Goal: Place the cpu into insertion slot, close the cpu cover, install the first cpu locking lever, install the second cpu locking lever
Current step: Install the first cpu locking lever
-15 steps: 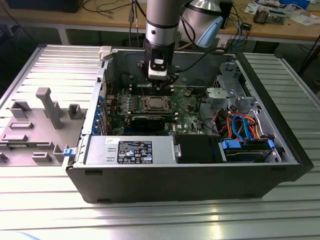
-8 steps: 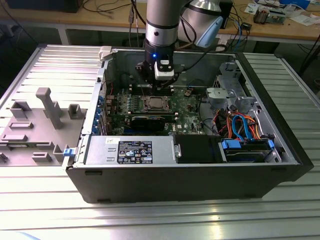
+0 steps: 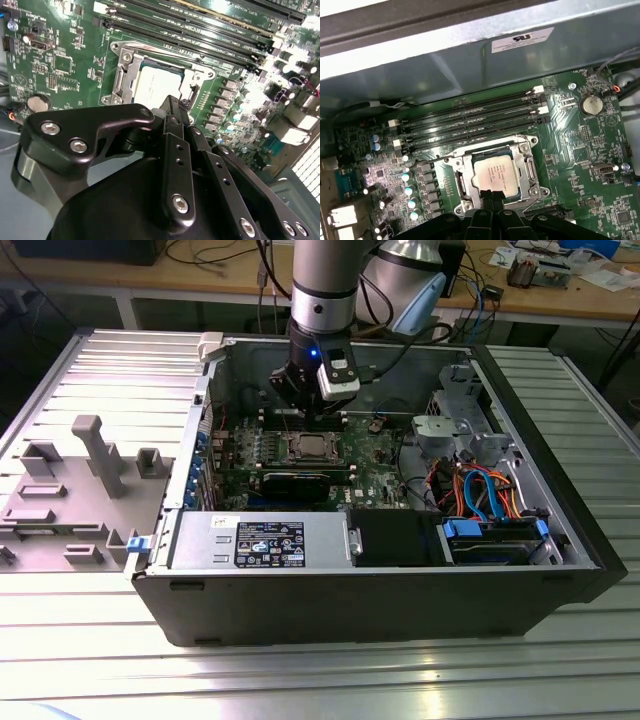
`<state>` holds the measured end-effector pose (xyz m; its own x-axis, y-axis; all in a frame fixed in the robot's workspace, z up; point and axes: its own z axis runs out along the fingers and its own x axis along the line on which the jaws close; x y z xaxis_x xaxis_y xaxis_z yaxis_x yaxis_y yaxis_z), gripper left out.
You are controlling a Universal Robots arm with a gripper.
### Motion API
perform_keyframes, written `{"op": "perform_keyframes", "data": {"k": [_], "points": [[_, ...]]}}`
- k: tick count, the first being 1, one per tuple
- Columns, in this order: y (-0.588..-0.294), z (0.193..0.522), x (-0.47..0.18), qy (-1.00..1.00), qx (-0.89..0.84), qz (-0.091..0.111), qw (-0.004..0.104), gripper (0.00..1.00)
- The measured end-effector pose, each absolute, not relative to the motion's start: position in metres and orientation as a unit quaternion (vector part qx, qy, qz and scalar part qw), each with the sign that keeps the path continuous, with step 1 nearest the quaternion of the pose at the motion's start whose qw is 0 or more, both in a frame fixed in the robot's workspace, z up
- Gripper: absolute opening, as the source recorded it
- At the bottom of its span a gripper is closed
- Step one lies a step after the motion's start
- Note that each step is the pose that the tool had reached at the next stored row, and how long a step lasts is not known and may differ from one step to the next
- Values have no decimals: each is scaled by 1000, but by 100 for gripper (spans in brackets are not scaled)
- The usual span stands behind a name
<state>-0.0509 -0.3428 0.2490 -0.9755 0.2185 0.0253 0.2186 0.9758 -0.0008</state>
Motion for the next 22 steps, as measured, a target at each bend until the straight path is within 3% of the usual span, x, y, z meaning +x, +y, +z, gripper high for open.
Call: {"op": "perform_keyframes", "data": {"k": [22], "points": [[-343,249,-51,-999,-38,0,13,11]]}}
